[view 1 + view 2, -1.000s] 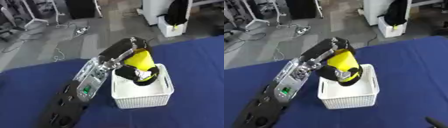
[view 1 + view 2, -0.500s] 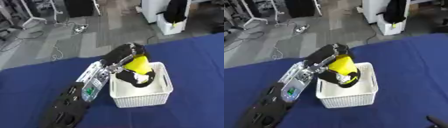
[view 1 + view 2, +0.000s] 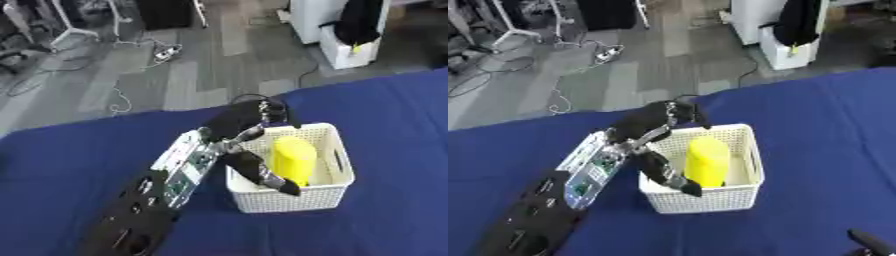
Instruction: Pick up objects on the table and place them in the box.
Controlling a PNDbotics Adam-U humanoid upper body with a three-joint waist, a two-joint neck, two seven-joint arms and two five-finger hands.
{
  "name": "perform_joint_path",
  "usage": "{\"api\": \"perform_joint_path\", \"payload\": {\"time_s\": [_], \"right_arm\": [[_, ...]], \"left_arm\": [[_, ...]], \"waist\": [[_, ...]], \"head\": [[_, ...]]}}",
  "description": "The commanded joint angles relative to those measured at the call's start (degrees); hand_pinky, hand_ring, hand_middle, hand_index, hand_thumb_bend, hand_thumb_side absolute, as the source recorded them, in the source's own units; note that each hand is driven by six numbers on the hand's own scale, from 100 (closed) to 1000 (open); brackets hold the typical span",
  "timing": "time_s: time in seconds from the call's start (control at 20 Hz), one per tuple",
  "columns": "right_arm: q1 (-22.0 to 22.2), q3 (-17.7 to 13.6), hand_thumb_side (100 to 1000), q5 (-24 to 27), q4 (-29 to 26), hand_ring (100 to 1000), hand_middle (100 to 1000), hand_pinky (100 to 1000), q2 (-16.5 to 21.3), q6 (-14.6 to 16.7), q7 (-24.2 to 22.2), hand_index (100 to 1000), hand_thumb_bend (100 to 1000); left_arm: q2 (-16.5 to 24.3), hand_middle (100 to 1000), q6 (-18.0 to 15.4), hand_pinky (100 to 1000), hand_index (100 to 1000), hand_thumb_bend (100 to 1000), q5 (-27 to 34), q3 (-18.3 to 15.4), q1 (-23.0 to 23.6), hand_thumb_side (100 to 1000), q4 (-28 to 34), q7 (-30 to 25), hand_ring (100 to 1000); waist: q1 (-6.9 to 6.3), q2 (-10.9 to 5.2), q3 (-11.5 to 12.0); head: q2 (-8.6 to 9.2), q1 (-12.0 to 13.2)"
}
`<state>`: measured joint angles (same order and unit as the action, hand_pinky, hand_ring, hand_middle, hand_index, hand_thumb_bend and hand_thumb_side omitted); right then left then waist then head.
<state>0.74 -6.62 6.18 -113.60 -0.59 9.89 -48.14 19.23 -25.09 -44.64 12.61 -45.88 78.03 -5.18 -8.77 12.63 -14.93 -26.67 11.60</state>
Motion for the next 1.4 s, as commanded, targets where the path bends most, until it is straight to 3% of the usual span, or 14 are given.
{"api": "perform_joint_path", "payload": {"time_s": [0.05,0.35,0.4,0.45,0.7,1.0,1.15,1.4], "right_arm": [[0.36,0.03,734,-0.25,-1.00,505,609,732,-0.50,0.51,-0.11,952,803],[1.30,-0.50,732,-0.64,-1.00,505,609,732,-0.89,1.27,0.36,952,804],[1.39,-0.71,733,-0.72,-1.00,505,609,732,-0.92,1.39,0.58,951,804],[1.47,-1.00,736,-0.79,-1.00,505,609,732,-0.91,1.49,0.91,952,803],[1.51,-2.14,733,-0.71,-1.00,505,609,732,-0.24,1.39,2.56,952,797],[1.89,-2.55,732,-1.01,-1.00,505,609,732,-0.35,2.50,3.11,951,806],[2.22,-2.44,731,-0.82,-1.00,505,609,731,-0.66,3.16,3.21,950,807],[3.15,-1.84,725,0.63,-1.00,505,608,728,-0.99,5.08,2.77,947,811]], "left_arm": [[1.97,795,-0.27,884,847,870,1.17,-1.06,0.39,858,2.96,-0.24,879],[4.77,791,3.85,880,846,838,4.85,-3.75,6.50,852,11.89,1.77,873],[5.06,757,5.05,756,836,827,5.28,-4.43,8.19,845,13.31,1.81,811],[5.22,744,6.35,725,832,822,5.99,-5.30,10.25,838,14.85,1.87,798],[5.52,739,11.78,765,821,797,7.29,-9.70,20.00,810,19.63,2.17,814],[3.48,712,14.44,760,800,823,7.13,-12.81,29.52,794,26.77,2.25,820],[-0.55,699,15.11,748,793,824,8.30,-13.46,32.28,786,31.75,2.71,815],[-4.84,671,16.10,724,786,835,9.46,-12.43,33.37,765,34.45,0.47,811]], "waist": [[0.89,-1.04,0.36],[1.60,-1.51,2.67],[1.67,-1.57,3.29],[1.71,-1.64,3.90],[1.54,-1.93,7.50],[1.96,-1.70,9.93],[2.52,-1.68,10.62],[3.66,-1.67,10.53]], "head": [[-0.24,-0.28],[-0.74,-0.93],[-0.81,-1.15],[-0.92,-1.37],[-1.08,-2.35],[-0.40,-2.34],[0.58,-1.81],[4.10,0.08]]}}
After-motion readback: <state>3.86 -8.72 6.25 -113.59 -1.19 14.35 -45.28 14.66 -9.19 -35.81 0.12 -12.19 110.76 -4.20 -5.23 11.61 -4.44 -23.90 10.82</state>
